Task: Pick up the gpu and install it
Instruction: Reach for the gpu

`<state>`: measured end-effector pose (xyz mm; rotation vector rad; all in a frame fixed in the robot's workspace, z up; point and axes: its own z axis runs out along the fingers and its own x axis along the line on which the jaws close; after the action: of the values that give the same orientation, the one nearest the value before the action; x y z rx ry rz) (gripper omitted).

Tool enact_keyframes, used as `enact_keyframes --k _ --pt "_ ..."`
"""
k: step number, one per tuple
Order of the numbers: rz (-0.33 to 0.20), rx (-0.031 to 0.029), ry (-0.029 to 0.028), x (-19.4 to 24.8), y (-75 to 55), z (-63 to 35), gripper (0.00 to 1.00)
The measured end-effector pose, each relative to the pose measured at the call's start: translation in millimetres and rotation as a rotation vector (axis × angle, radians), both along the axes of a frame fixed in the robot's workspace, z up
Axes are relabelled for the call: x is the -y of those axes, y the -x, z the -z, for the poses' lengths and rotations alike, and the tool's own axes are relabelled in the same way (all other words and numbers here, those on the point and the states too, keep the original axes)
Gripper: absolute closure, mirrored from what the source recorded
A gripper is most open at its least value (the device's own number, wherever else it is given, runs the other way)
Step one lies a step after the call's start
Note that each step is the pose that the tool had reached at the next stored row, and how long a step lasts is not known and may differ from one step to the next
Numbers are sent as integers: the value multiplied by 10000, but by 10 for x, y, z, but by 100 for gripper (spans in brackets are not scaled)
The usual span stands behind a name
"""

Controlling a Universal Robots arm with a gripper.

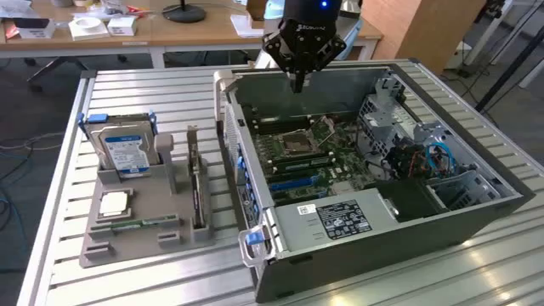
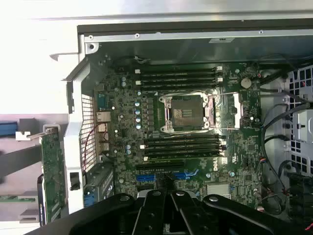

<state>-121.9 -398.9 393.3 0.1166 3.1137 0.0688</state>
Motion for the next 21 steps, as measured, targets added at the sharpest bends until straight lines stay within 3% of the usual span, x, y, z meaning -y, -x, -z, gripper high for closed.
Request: enact_keyframes --k 13,21 --pt "1 1 -1 0 4 1 90" --pt "-1 0 0 -5 159 2 90"
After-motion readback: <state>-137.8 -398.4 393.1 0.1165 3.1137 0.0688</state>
